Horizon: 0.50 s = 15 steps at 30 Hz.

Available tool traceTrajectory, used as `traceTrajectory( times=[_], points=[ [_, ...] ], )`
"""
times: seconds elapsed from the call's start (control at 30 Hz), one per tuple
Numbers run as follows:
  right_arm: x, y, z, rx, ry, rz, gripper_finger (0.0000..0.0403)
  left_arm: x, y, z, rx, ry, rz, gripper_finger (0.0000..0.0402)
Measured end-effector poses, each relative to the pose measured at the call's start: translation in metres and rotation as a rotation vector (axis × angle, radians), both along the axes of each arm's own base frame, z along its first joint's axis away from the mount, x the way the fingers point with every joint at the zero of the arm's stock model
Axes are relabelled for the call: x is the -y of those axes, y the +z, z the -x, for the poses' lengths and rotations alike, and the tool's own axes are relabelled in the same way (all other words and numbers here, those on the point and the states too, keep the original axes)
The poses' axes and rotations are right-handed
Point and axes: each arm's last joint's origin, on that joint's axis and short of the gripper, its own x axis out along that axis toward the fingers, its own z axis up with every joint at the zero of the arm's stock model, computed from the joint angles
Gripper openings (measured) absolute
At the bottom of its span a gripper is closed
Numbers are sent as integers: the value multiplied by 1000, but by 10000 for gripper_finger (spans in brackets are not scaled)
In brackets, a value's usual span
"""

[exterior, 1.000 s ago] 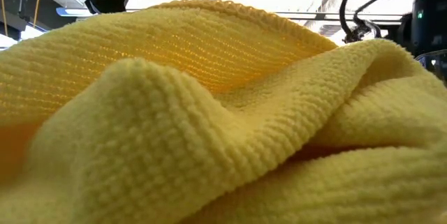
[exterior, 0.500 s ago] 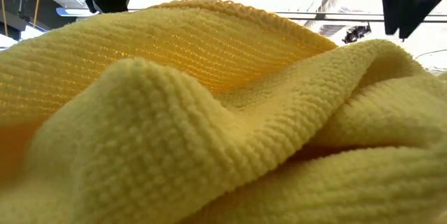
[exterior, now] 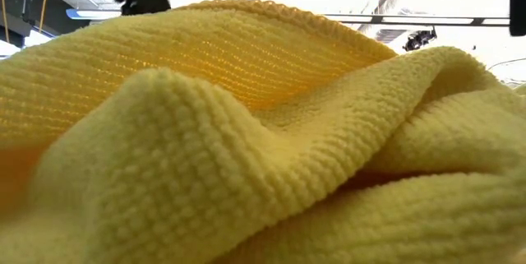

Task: Sort microfiber towel by color & place in baskets
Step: Put the orange towel into the left transparent bin

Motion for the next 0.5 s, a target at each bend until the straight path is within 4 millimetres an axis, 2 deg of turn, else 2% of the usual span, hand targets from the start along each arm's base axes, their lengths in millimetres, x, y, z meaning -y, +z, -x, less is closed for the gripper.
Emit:
traceTrajectory(
  times=[0.2, 0.37, 0.5],
  points=[
    [-20, 2, 12, 128, 103, 105, 16, 9, 4, -16, 127, -21, -9, 149],
    [-32, 4, 20, 254, 156, 196, 4, 10, 0, -42, 219, -101, -54, 149],
    [-35, 6, 23, 318, 165, 254, 1, 2, -7, -68, 261, -150, -125, 149]
  ],
)
